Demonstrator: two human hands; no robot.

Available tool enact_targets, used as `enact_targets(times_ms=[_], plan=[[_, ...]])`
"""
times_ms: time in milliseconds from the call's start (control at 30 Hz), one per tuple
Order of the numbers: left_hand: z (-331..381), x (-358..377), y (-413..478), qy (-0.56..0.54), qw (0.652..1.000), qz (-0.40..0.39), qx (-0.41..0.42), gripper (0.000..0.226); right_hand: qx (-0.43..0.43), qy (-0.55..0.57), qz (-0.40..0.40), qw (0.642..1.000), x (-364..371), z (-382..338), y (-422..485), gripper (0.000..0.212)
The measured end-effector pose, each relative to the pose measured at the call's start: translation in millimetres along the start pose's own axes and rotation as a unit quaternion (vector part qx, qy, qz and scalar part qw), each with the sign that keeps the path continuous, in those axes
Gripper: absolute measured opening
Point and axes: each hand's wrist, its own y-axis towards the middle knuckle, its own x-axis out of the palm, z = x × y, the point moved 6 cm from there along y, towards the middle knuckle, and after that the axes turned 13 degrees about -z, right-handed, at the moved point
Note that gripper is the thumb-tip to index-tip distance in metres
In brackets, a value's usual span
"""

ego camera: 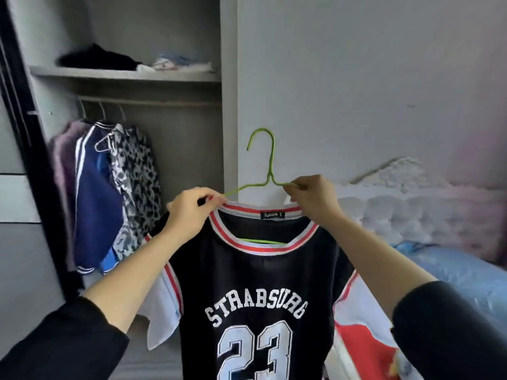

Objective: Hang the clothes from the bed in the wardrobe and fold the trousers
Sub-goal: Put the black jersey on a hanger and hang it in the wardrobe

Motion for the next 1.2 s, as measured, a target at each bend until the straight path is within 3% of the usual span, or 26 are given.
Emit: enact_targets(times_ms=[300,433,600,700,933,1200], plan=[[-123,-69,58,0.15,0.983,0.037,-0.094,0.019,0.015,0.046,-0.088,0.995,125,-43,124,0.032],[-183,-69,108,0.215,0.957,0.0,-0.194,0.028,0.03,0.034,-0.098,0.994,174,-50,182,0.039],[-252,-66,182,0.162,0.955,-0.088,-0.232,0.038,0.04,0.023,-0.14,0.989,220,-68,268,0.028],[-288,-73,220,0.126,0.954,-0.142,-0.231,0.049,0.048,0.019,-0.183,0.982,247,-81,318,0.019],[-355,-102,302,0.103,0.961,-0.152,-0.206,0.053,0.104,0.016,-0.203,0.973,307,-104,416,0.012],[-416,-170,408,0.265,0.952,-0.089,-0.123,0.051,0.109,0.121,-0.166,0.972,365,-138,513,0.02]])
